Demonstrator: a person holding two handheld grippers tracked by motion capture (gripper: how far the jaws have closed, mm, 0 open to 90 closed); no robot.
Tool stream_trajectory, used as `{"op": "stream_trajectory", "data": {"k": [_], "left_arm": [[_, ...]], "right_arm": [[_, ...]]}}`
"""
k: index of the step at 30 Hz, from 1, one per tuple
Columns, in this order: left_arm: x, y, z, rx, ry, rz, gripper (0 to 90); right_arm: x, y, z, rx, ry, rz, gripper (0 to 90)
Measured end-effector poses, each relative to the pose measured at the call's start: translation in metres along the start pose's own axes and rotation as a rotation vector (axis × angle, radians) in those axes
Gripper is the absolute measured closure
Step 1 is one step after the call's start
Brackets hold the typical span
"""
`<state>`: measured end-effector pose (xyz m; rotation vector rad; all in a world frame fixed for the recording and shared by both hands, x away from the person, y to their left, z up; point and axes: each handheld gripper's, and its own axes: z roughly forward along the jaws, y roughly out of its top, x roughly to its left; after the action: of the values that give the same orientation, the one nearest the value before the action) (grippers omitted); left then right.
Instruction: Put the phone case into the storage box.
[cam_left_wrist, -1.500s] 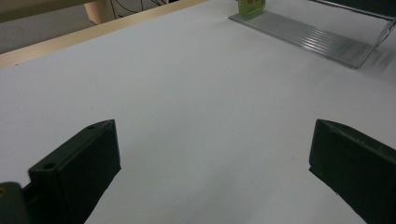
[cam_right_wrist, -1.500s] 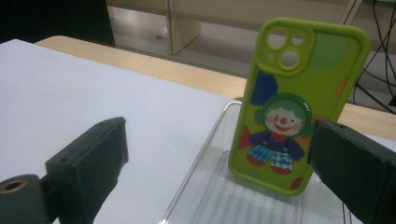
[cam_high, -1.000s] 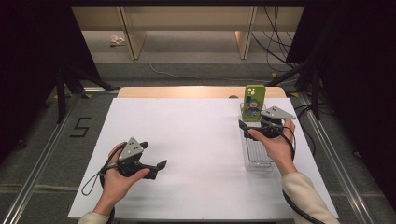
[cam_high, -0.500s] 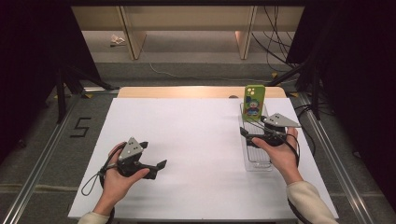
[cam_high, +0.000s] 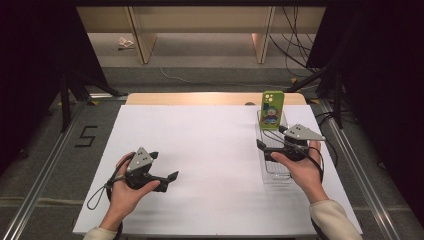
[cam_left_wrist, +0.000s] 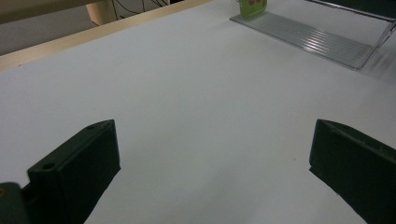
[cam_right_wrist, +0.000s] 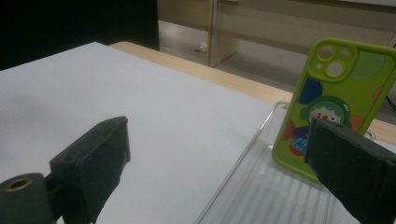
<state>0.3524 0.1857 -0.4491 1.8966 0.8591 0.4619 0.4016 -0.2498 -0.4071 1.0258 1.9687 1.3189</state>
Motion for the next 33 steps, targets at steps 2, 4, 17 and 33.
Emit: {"op": "stream_trajectory", "data": {"k": [2,4,17,33], "left_arm": [[0.0,0.0,0.0,-0.001,0.0,0.0,1.3],[0.0,0.0,0.0,-0.001,0.0,0.001,1.3],[0.001,0.0,-0.001,0.0,0.003,-0.003,1.4],[0.002,0.0,-0.003,-0.002,0.004,-0.004,1.4]], "right_arm": [[0.001,-0.001,-0.002,0.001,0.002,-0.005,7.8],[0.002,-0.002,-0.004,0.002,0.007,-0.008,7.8],[0.004,-0.014,-0.016,0.016,0.035,-0.017,7.7],[0.006,-0.03,-0.029,-0.002,0.076,-0.035,8.7]]}}
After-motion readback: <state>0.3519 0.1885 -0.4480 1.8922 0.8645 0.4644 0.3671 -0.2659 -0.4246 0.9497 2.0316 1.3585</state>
